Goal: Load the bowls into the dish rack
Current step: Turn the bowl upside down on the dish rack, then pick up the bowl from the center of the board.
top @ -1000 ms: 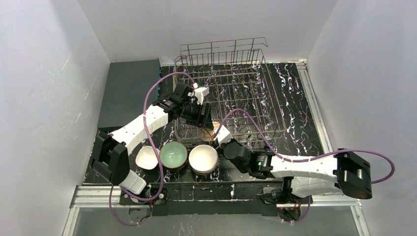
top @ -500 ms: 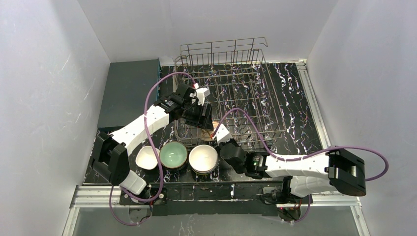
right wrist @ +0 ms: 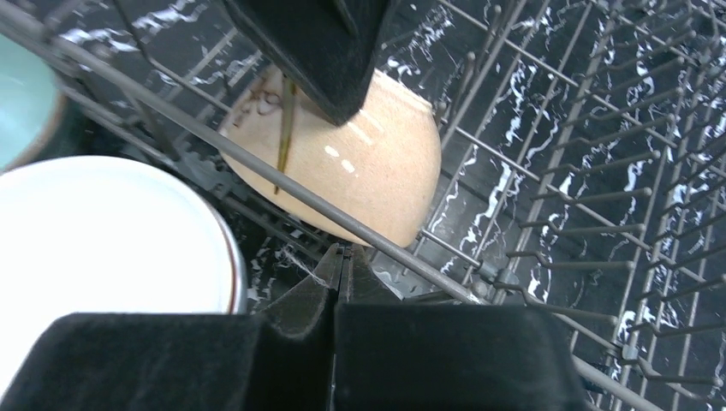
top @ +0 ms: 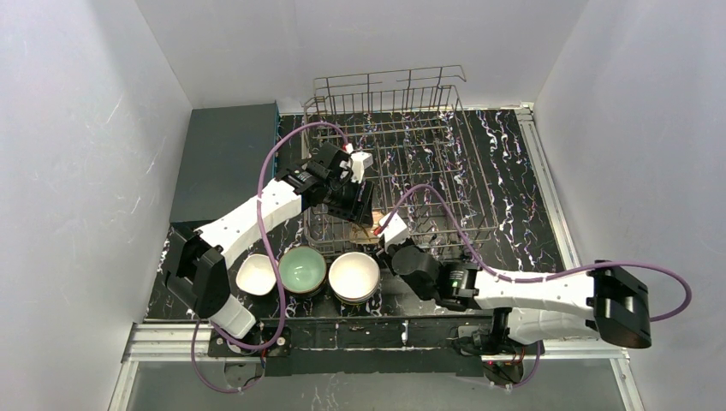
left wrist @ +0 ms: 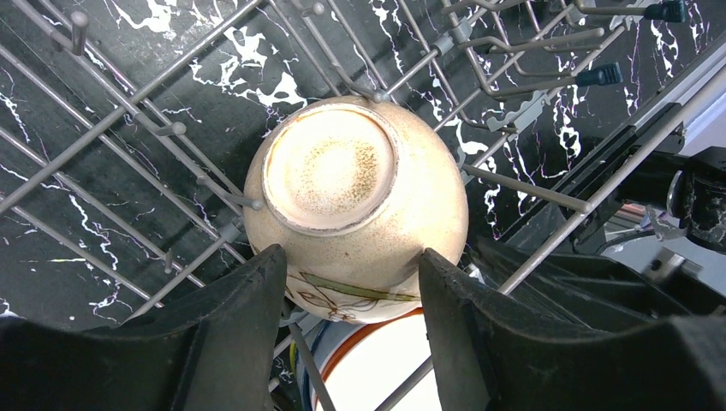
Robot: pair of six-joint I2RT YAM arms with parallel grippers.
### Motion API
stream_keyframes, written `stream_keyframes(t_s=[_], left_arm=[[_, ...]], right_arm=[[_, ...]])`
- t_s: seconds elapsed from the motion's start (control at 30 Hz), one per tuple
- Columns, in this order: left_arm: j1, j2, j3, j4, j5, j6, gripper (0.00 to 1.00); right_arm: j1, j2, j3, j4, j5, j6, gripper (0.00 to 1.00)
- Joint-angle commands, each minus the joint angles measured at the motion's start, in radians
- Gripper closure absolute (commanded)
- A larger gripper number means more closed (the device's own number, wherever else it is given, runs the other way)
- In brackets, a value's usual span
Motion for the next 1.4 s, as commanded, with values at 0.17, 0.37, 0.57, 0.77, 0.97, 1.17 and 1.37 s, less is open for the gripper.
stream_keyframes(t_s=[0.17,0.37,0.57,0.77,0.97,1.17,1.37], left_arm=[[-0.011,0.023,0.017,-0.092,-0.146,0.047,0.44],[-0.011,-0.028,0.073,-0.084,-0.146,0.035,0.36],[-0.011,-0.07,0.144,-0.064,-0.14,0.001,0.3],[-0.011,-0.163,0.133,-0.022,-0.154,-0.016,0.26],[-0.009,-0.324,0.027,0.022,-0.181,-0.033,0.2],[-0.006,-0.513,-0.122,0.005,-0.204,-0.091,0.16],[-0.004,-0.69,-0.272,-0.099,-0.337,-0.197,0.15]], right_arm=[[-0.001,-0.183,0.031,-0.084,-0.224,0.048,0.99],[-0.002,-0.249,0.035,-0.126,-0.21,0.103,0.95],[-0.002,-0.253,0.059,-0.171,-0.21,0.144,0.86],[-0.002,-0.259,0.07,-0.176,-0.234,0.171,0.76],[-0.003,-0.268,0.089,-0.181,-0.236,0.171,0.7],[-0.002,-0.261,0.11,-0.18,-0.25,0.167,0.68],[-0.003,-0.253,0.123,-0.17,-0.266,0.167,0.66]])
